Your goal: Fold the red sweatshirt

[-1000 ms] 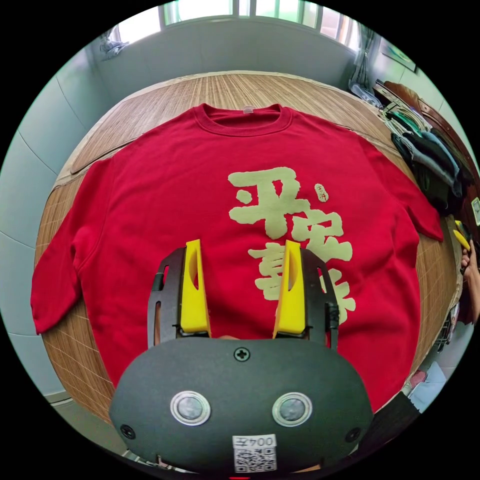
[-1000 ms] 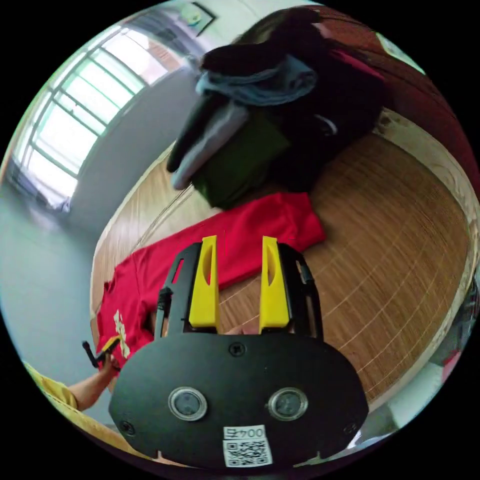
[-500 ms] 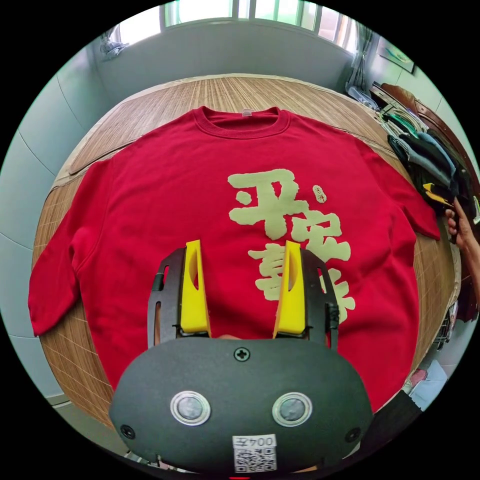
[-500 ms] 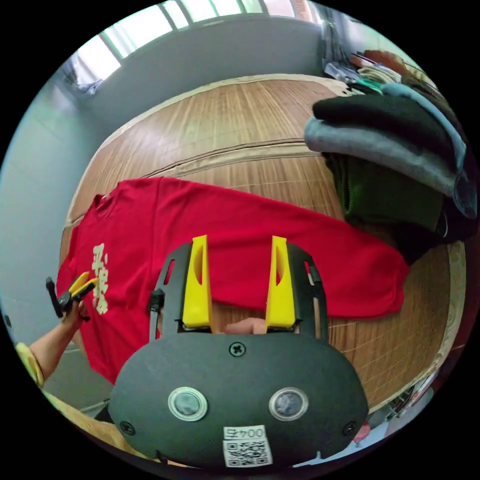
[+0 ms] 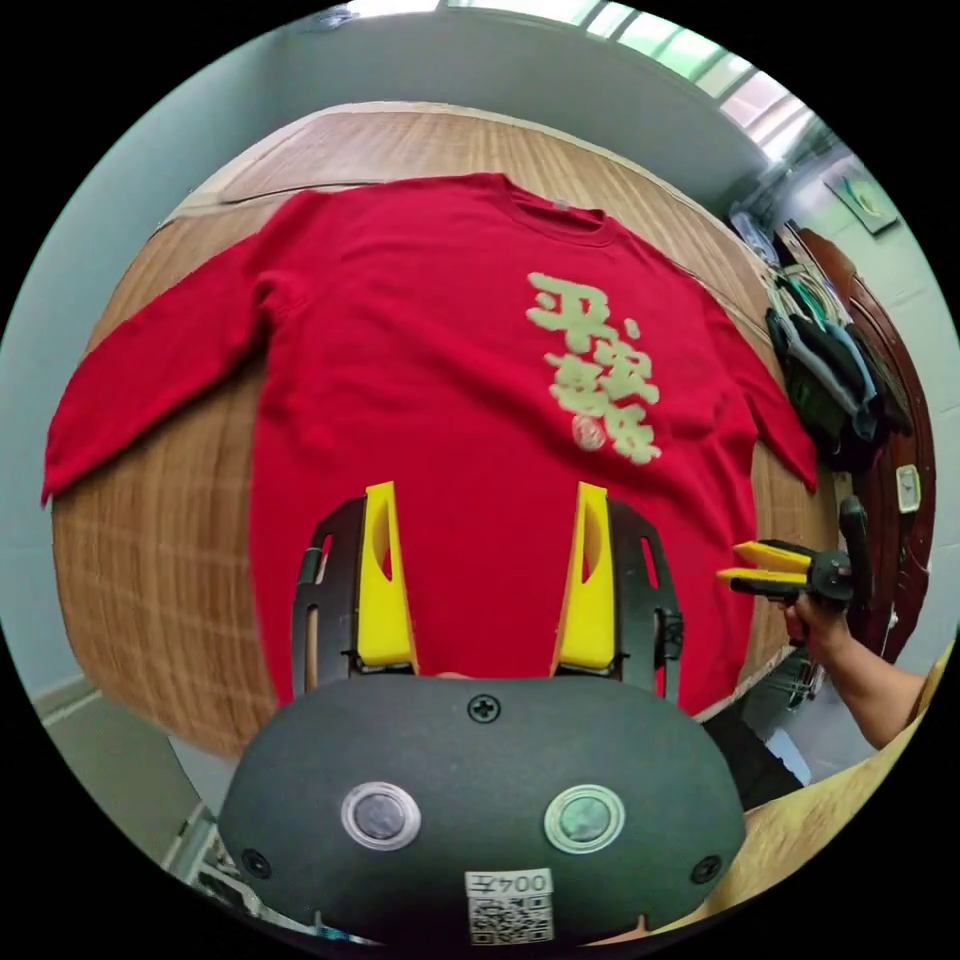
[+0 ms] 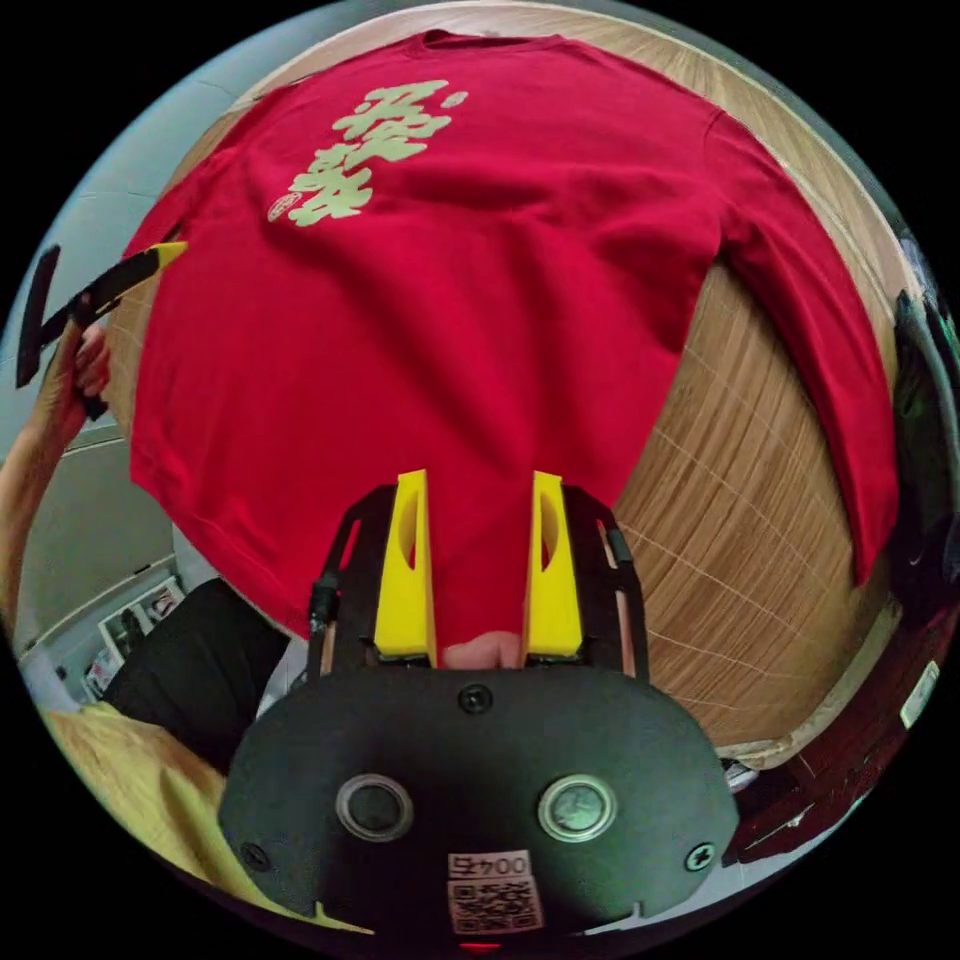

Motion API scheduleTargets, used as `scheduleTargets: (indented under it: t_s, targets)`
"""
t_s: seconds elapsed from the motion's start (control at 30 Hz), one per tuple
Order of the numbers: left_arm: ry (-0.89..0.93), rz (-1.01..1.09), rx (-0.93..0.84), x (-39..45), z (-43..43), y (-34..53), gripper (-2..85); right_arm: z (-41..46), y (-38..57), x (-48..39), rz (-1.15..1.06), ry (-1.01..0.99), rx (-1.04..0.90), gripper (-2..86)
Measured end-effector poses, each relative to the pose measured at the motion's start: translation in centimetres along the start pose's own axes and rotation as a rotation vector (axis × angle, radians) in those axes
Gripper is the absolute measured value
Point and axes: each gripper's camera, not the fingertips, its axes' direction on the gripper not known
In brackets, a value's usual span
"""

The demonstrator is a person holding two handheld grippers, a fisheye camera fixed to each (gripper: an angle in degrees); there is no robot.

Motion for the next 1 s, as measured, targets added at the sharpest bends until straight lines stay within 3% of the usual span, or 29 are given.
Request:
scheduleTargets:
  t_s: [0.33, 0.6, 1.0]
  targets:
    - [-0.129, -0.397, -0.111, -10.5, -3.0, 15.6, 21.6, 1.8, 0.4, 2.9, 0.066, -0.057, 0.072, 12.3]
    - [-0.018, -0.443, -0.129, -11.5, -0.6, 14.7, 20.2, 2.6, -1.6, 3.3, 0.044, -0.012, -0.003, 12.1]
    - [-0.045, -0.404, -0.165, -10.1, 0.3, 12.4, 14.9, 3.4, -3.5, 5.6, -0.005, -0.025, -0.050, 8.5]
